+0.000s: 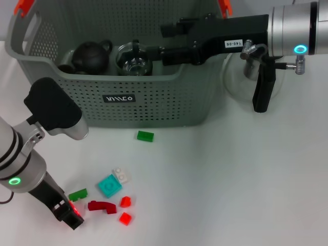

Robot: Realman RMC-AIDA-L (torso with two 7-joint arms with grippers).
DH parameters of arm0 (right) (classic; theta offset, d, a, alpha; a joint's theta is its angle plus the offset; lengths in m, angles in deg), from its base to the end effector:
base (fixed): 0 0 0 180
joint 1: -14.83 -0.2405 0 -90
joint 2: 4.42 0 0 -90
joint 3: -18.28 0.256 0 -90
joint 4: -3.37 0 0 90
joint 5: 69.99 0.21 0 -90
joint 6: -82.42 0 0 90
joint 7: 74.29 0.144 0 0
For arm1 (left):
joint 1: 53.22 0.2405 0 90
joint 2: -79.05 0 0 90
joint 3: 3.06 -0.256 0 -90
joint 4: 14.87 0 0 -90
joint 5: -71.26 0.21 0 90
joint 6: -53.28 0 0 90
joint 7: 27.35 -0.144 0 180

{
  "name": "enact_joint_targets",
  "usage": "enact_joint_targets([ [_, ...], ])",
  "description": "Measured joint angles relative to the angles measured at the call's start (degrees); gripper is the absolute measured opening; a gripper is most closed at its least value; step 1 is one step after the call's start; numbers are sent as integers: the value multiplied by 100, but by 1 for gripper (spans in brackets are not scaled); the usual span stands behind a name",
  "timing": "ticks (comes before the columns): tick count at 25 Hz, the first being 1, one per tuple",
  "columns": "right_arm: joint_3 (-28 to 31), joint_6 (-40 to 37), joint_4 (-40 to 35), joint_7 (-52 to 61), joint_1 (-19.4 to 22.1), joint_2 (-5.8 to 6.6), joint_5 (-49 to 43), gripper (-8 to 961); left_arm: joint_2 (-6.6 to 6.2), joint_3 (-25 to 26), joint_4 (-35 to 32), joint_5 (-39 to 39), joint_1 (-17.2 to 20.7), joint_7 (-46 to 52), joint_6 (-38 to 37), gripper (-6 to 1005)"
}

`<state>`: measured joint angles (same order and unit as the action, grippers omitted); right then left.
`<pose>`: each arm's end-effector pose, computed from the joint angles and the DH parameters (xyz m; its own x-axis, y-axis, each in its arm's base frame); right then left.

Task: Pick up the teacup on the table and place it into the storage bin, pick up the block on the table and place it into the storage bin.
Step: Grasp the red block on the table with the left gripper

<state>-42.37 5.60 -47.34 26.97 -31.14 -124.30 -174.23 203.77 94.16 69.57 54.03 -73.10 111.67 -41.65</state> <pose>0.0982 0.4058 -0.0091 0.8510 -0.2075 -0.4824 -0.3014 -0.9453 -0.1251 -0.2442 0.2875 -0.0096 0.6217 0.6647 -0.4143 0.4984 -0.7438 -0.4454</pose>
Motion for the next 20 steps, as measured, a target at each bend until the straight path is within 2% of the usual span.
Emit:
enact_joint_targets([
  [17,65,7,62,-91,0,0,14,776,0,-109,-5,124,-14,84,6,752],
  [20,73,9,73,-123,-1,0,15,776,0,-116,0,125,-22,83,-22,654],
])
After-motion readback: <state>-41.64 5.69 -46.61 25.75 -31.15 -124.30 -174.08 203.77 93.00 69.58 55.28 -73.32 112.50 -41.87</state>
